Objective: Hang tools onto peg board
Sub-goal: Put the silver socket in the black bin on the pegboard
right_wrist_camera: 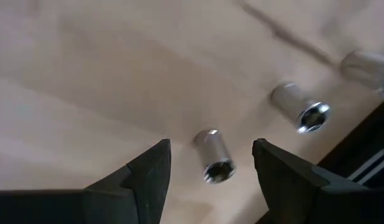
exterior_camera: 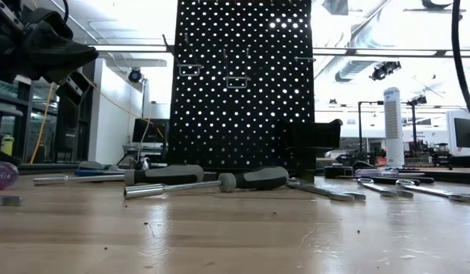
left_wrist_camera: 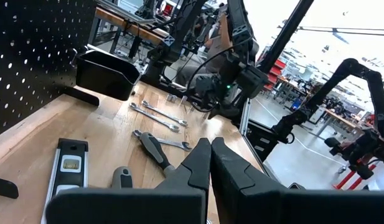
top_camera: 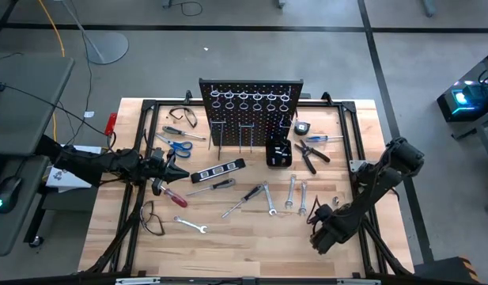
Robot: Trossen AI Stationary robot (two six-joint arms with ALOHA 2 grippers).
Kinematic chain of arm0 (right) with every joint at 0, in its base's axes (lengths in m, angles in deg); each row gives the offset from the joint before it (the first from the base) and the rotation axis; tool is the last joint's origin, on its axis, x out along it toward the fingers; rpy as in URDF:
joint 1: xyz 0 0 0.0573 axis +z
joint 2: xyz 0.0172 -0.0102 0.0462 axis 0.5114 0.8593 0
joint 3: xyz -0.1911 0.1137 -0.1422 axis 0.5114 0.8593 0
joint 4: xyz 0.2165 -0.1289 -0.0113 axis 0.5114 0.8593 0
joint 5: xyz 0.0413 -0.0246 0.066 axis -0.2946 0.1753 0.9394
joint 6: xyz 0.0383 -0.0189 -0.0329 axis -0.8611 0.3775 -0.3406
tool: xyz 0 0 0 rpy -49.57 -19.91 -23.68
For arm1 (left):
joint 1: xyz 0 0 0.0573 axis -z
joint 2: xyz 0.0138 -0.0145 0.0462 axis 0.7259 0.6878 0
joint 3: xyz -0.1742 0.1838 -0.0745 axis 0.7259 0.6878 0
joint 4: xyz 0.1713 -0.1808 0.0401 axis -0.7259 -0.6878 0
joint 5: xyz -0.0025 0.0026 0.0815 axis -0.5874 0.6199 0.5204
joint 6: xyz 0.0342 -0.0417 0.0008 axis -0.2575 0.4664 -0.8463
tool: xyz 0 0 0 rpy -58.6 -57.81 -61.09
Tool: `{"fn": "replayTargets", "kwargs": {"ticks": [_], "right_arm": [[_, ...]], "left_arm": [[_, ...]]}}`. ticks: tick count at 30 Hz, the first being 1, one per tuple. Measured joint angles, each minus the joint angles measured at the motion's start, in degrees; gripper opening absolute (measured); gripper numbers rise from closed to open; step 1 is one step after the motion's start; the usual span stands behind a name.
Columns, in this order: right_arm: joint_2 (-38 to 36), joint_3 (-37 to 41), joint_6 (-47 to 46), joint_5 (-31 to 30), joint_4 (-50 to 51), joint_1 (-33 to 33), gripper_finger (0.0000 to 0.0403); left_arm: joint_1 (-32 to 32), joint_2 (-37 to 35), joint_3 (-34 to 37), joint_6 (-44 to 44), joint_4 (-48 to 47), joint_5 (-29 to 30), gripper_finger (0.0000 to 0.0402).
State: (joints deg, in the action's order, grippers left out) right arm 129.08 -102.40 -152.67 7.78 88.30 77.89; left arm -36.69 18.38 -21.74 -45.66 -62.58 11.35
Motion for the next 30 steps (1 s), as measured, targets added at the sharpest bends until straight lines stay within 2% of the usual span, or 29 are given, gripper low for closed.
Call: {"fn": "replayTargets", "kwargs": {"ticks": [6,11,17,21,22,24,30], "right_arm": [[1.90,0.00,0.51,-0.28,-3.59,0.02,0.0210],[1.81,3.58,-3.12,1.24,-10.55,1.19,0.0179],[1.56,4.93,-3.74,2.23,-12.20,1.64,0.0121],[0.04,5.07,-1.82,0.74,-11.84,1.31,0.0054],[-0.94,5.05,-1.28,-0.22,-11.47,1.36,0.0039],[-3.25,4.95,-0.16,-4.50,-8.61,1.45,0.0040],[-15.81,1.28,4.02,-18.32,8.07,-2.40,0.0040]], "left_arm": [[-0.02,-0.02,0.02,0.00,0.02,0.00,0.0000],[0.00,0.00,0.00,0.00,0.00,0.00,0.0000],[0.00,0.00,0.00,0.00,0.00,0.00,0.0000],[0.00,-0.01,0.01,0.00,0.02,0.00,0.0000],[-0.02,0.00,0.00,0.00,0.01,0.00,0.0000],[0.00,0.00,0.01,0.00,0.02,0.00,0.0000],[-0.01,-0.02,0.01,0.00,0.02,0.02,0.0000]]}}
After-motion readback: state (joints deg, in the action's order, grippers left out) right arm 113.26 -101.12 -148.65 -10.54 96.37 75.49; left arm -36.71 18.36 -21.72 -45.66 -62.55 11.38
